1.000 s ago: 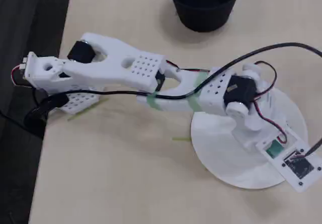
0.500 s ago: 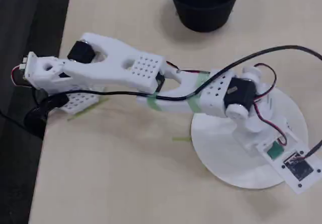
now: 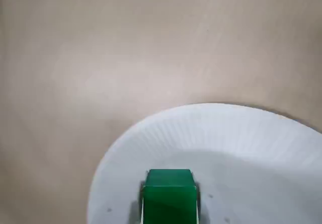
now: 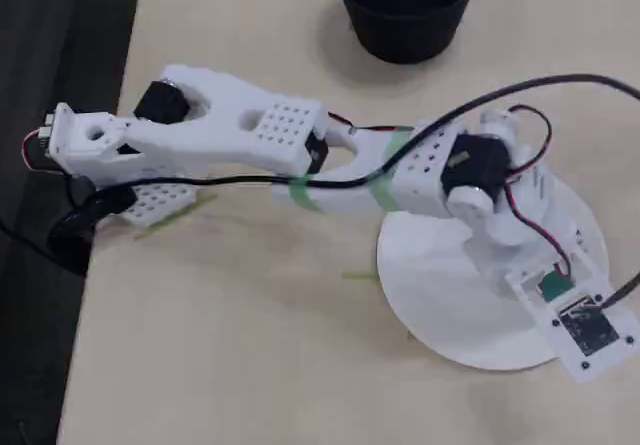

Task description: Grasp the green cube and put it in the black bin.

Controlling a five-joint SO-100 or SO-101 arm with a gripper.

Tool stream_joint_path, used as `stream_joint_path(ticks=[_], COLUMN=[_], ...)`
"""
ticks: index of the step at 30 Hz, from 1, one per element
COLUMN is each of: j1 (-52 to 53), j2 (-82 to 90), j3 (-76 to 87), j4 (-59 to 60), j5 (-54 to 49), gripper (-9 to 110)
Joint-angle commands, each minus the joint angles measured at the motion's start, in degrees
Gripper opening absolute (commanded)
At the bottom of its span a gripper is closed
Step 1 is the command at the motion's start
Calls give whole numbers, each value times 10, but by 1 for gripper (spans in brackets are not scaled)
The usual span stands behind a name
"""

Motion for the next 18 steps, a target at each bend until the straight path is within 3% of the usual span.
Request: stream_joint_path(ticks=[1, 8, 18], j1=[-17, -83, -272], j2=[105, 242, 378], j3=[-27, -27, -26], j4=[12, 49, 150], j5=[66, 305, 643], gripper=[0, 0, 0])
